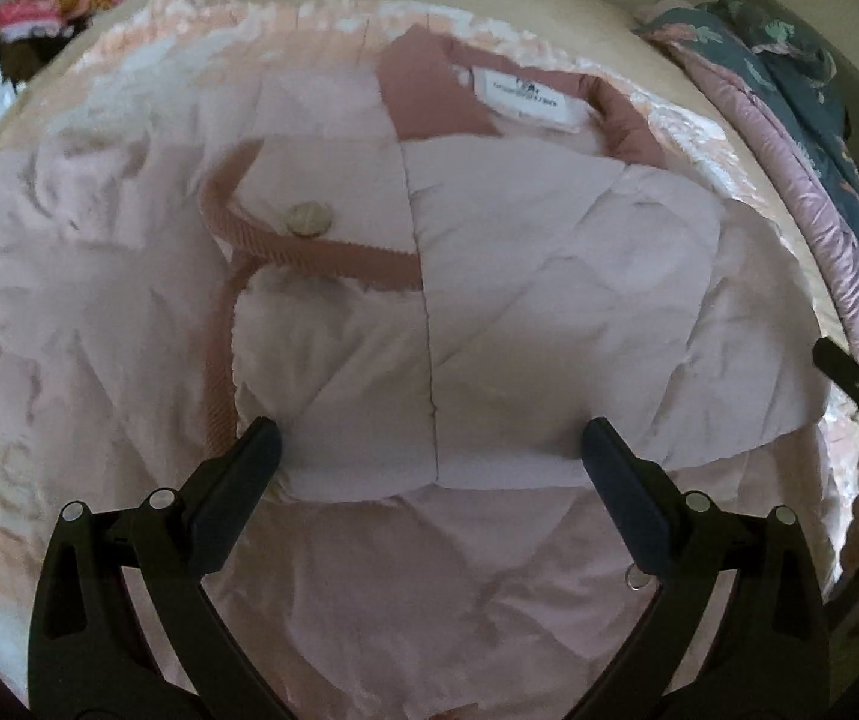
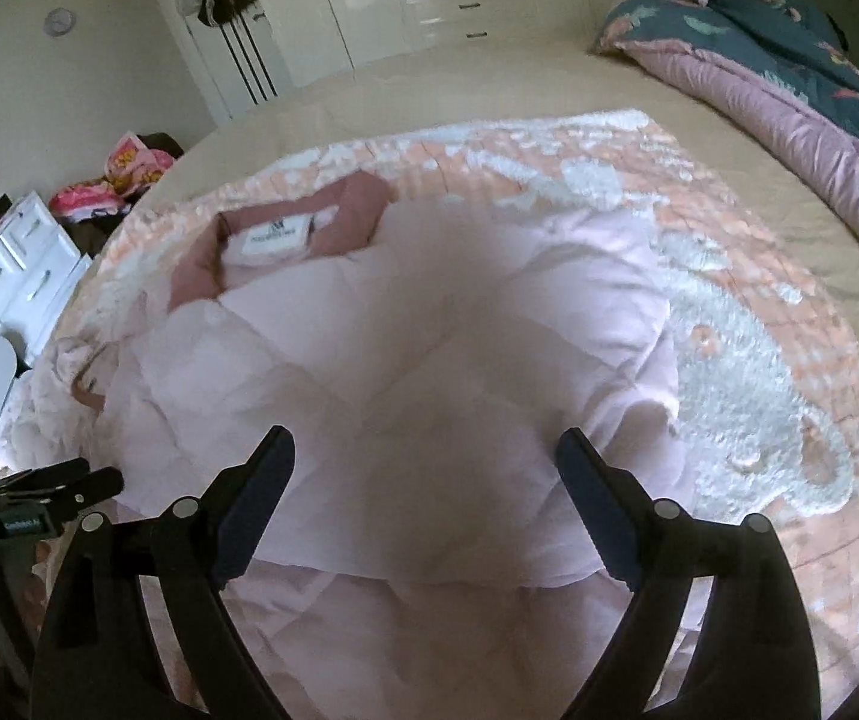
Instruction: Fold large clothes
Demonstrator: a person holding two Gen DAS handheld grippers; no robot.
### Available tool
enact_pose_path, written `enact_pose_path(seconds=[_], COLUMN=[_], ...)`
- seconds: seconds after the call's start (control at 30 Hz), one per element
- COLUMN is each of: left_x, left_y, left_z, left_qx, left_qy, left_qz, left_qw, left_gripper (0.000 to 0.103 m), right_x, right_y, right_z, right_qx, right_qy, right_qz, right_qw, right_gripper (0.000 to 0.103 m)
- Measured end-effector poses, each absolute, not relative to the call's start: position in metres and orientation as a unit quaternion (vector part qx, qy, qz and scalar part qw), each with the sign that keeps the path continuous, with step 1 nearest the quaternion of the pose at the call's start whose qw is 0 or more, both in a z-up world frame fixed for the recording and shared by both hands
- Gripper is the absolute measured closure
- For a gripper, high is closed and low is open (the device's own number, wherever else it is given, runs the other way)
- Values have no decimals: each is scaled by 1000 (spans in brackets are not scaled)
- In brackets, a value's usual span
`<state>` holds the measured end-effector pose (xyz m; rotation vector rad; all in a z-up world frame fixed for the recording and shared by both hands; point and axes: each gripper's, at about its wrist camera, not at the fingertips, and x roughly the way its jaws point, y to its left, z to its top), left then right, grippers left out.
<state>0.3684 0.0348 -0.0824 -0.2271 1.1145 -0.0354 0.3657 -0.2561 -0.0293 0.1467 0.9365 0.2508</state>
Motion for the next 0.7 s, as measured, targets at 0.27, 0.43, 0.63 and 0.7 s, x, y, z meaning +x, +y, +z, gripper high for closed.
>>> enact_pose_path(seconds=[0.27, 0.43, 0.63, 0.7], left_x=[364, 355, 341, 337], left_y=[32, 34, 45, 53], left_z=[-85, -75, -54, -49], left_qx=[-100, -107, -108, -115], left_qy=[524, 523, 504, 501], left_qz=[-21, -21, 1, 5], left_qw=[846, 846, 857, 858], left_gripper=[9, 9, 9, 9], right_x=[368, 359, 329, 322], right_y=[-251, -247, -229, -225], right_z=[-71, -57, -19, -8], right_qx=[30, 40, 61, 76], right_qy=[478, 481, 433, 422], right_qz=[95, 83, 118, 132], right_qw=[873, 872, 891, 894], right_gripper=[14, 13, 8, 6])
